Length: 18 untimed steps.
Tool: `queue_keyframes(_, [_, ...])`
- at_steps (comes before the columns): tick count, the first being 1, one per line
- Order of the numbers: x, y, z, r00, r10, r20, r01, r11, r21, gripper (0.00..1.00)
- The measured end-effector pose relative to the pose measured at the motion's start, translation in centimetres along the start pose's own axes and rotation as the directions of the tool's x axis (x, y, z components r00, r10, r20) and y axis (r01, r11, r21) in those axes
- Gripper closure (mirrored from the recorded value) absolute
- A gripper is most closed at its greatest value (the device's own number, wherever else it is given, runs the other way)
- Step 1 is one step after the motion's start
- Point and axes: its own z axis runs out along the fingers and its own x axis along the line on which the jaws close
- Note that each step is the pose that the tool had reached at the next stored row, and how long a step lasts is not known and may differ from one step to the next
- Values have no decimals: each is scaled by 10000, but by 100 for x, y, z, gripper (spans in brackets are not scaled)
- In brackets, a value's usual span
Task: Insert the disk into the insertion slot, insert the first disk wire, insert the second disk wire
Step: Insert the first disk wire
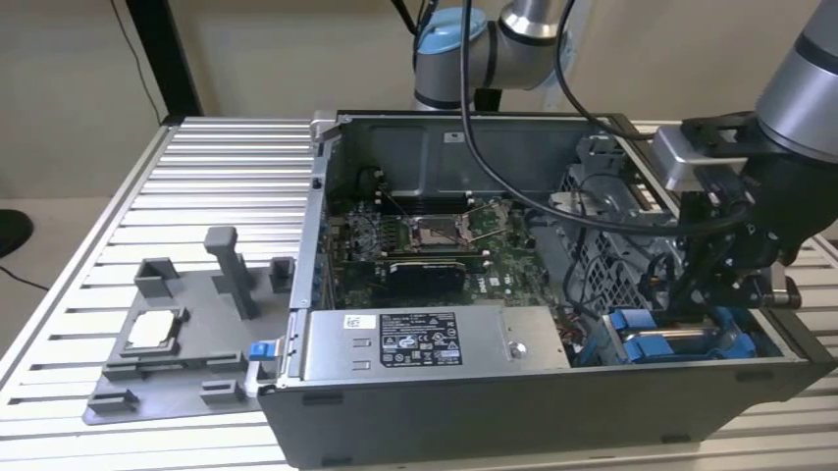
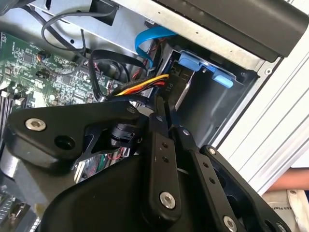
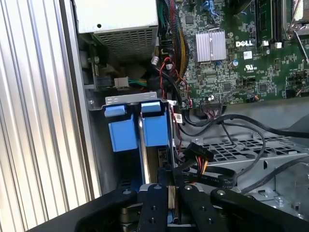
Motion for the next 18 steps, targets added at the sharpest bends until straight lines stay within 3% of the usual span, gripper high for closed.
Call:
queue_keyframes(11, [1, 1, 19, 10000, -15, 10, 15, 10000, 3, 100])
queue_keyframes(15, [-4, -6, -130, 10000, -16, 8, 16, 10000, 2, 100])
queue_keyframes(18, [-5, -6, -148, 10000, -16, 12, 16, 10000, 1, 100])
